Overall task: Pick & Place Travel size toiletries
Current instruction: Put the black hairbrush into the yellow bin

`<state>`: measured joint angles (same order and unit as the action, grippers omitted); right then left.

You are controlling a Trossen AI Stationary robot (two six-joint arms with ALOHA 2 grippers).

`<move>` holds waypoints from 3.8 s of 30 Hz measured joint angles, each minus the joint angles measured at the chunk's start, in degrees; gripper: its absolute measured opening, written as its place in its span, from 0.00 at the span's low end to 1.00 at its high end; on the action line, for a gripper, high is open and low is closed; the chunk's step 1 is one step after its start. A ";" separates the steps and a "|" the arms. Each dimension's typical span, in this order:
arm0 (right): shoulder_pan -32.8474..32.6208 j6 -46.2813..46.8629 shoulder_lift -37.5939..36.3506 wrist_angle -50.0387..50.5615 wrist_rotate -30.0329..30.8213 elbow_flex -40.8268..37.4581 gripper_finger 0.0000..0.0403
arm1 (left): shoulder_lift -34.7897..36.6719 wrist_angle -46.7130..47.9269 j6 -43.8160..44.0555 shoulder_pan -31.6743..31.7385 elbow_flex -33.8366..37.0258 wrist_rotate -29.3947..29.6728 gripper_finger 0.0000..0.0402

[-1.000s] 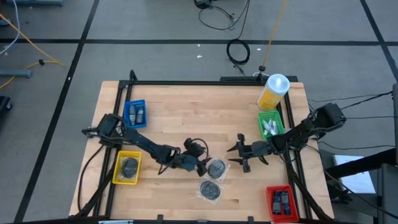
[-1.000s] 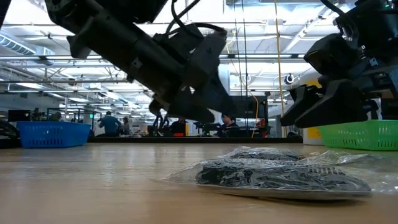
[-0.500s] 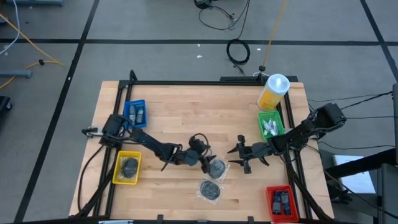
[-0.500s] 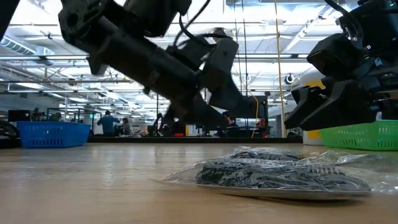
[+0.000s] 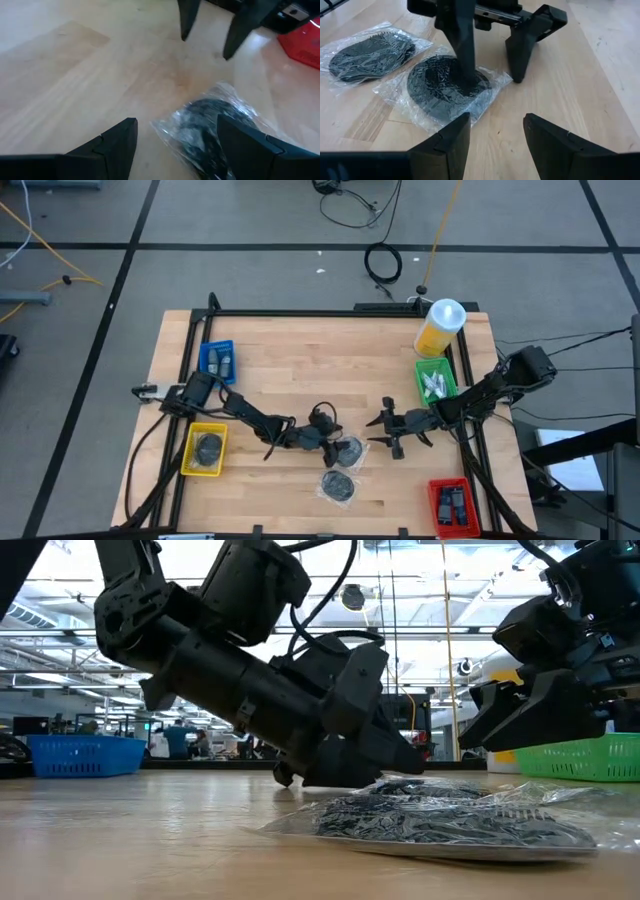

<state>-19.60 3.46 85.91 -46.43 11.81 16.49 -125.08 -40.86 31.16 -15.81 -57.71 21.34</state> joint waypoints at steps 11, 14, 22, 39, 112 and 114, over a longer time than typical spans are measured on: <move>-0.02 0.18 0.01 0.00 0.04 0.00 0.43 | -0.92 1.50 -2.30 0.54 -0.04 -0.19 0.31; -0.02 0.18 0.02 0.00 0.04 0.00 0.43 | -0.71 2.49 -2.45 0.92 -0.04 -1.84 0.17; -0.01 5.09 0.02 -0.03 -0.09 0.00 0.43 | 5.89 8.53 -7.22 0.08 0.20 2.02 0.01; 0.11 9.73 2.65 -13.03 -5.95 0.07 0.69 | 12.50 6.71 -16.11 -5.38 0.09 20.57 0.01; -0.74 9.16 0.96 -5.14 1.64 5.60 0.33 | 14.72 15.83 -13.63 -2.62 0.07 4.81 0.07; -0.82 8.82 -0.95 -2.14 1.35 5.57 0.37 | 17.54 21.66 -11.04 -4.01 0.07 5.86 0.05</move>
<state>-20.42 12.28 84.96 -48.57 13.16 22.06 -107.54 -19.20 20.12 -19.82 -57.65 27.20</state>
